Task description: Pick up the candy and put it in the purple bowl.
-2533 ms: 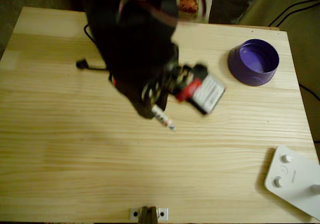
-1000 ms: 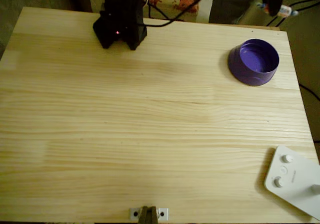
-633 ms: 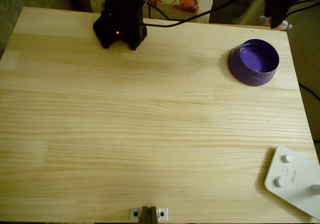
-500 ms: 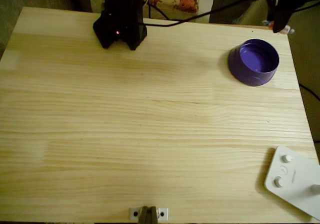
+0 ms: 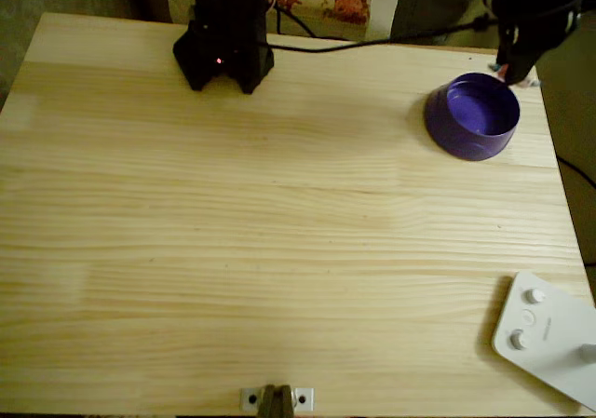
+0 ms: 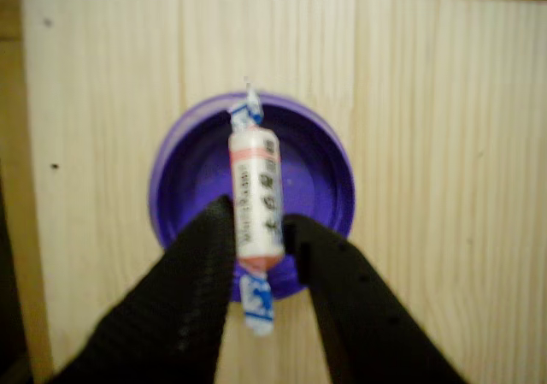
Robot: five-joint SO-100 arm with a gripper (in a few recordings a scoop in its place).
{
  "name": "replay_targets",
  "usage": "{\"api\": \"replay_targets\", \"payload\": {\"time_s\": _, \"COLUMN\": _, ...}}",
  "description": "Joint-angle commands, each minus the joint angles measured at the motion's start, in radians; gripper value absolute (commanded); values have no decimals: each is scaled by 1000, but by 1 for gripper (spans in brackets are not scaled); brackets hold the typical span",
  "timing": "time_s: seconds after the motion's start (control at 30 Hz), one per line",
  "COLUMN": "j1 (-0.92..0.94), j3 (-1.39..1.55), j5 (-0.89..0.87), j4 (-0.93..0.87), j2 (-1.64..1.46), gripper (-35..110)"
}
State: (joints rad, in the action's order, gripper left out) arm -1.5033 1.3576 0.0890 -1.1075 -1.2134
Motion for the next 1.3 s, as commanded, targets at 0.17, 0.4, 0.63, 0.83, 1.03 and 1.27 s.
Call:
{"api": "replay_targets", "payload": {"time_s": 0.17, "j1": 14, "j3": -69, "j5": 8, "j4": 8, "j2": -46, "gripper": 17}}
{"api": "replay_targets", "payload": {"time_s": 0.4, "j1": 18, "j3": -48, "j5": 9, "j4": 8, "j2": -61, "gripper": 22}}
{"api": "replay_targets", "payload": {"time_s": 0.63, "j1": 38, "j3": -11, "j5": 8, "j4": -2, "j2": -158, "gripper": 22}}
{"api": "replay_targets", "payload": {"time_s": 0.83, "j1": 91, "j3": 31, "j5": 0, "j4": -84, "j2": -350, "gripper": 7}}
{"api": "replay_targets", "payload": {"time_s": 1.03, "j1": 222, "j3": 72, "j5": 2, "j4": -190, "j2": -545, "gripper": 0}}
{"api": "replay_targets", "payload": {"time_s": 1.27, "j1": 454, "j3": 110, "j5": -48, "j4": -331, "j2": -736, "gripper": 0}}
